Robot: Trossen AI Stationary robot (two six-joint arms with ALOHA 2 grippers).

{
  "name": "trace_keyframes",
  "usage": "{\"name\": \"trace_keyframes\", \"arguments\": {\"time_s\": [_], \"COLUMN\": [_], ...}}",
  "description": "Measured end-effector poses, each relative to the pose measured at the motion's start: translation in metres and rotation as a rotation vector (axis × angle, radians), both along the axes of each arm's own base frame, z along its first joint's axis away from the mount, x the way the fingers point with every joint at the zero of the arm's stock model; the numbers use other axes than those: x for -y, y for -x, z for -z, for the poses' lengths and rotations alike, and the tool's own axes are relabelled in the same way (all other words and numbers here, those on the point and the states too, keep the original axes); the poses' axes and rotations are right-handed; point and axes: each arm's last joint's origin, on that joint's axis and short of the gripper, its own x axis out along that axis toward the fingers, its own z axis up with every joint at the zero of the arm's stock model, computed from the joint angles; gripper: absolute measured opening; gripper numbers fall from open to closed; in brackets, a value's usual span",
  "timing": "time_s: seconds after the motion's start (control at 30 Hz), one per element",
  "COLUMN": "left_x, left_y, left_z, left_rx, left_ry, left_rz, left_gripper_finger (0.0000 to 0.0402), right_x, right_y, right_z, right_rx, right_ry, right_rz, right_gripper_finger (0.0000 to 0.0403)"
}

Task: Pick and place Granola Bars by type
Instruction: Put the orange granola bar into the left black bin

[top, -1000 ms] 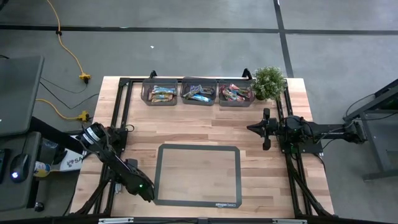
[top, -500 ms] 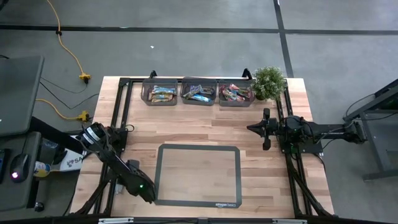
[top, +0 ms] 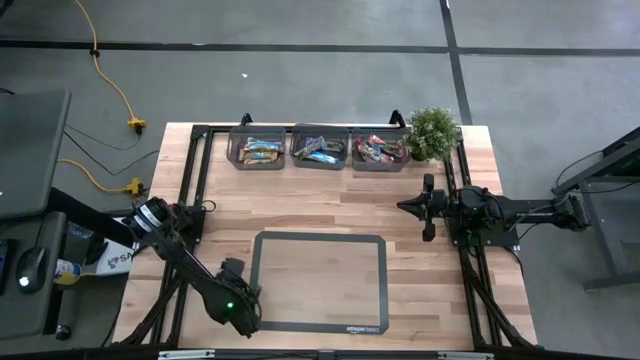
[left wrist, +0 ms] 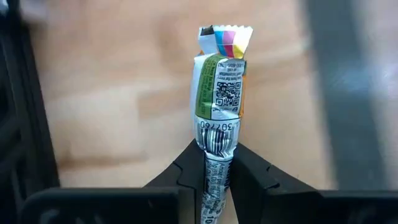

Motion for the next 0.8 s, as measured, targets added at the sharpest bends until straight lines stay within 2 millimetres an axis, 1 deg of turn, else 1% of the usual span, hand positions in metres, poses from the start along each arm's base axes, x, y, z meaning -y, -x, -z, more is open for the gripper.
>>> {"name": "trace_keyframes", "arguments": {"time_s": [0.1, 0.27, 0.37, 0.53, 0.8], "left_x": [0.000, -0.002, -0.003, -0.007, -0.019], "left_y": [-0.004, -0.004, -0.006, -0.008, -0.009], "left_z": [-0.011, -0.029, -0.043, -0.070, -0.116], "left_rx": [0.052, 0.045, 0.109, 0.276, 0.651], "left_ry": [-0.082, -0.188, -0.231, -0.291, -0.432], "left_rz": [0.023, 0.025, 0.055, 0.106, 0.186], "left_gripper_finger": [0.0055, 0.0055, 0.0055, 0.0055, 0.0055], "right_x": [0.000, 0.000, 0.000, 0.000, 0.000], "right_y": [0.000, 0.000, 0.000, 0.000, 0.000], "right_z": [0.000, 0.000, 0.000, 0.000, 0.000], "right_rx": [0.000, 0.000, 0.000, 0.000, 0.000], "right_ry": [0.000, 0.000, 0.000, 0.000, 0.000], "right_rz": [0.000, 0.000, 0.000, 0.000, 0.000], "right_gripper_finger": [0.0002, 0.0002, 0.0002, 0.0002, 0.0002]}}
